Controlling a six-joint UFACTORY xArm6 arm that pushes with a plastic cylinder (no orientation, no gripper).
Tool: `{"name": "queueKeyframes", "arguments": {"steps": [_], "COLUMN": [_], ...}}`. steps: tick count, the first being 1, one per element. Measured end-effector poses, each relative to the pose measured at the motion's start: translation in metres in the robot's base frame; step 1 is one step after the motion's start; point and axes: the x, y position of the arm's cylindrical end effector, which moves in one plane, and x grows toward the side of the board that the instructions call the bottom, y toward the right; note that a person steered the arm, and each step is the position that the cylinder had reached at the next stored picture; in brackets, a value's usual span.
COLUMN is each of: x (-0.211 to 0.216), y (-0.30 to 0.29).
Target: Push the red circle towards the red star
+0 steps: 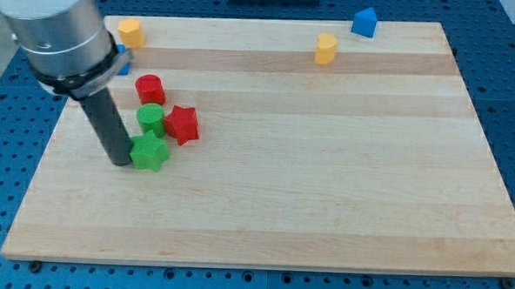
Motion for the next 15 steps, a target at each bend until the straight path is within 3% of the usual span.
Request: {"name": "queueKeyframes", "arguments": {"steps": [1,3,4,6,7,9,11,12,15], "x": [0.000,0.002,-0.054,-0.109,-0.106,-0.117,-0.169,-0.150,-0.079], "y": [0.012,-0.091,-0.082,-0.001,0.034,-0.018,0.039,0.085,0.076]}}
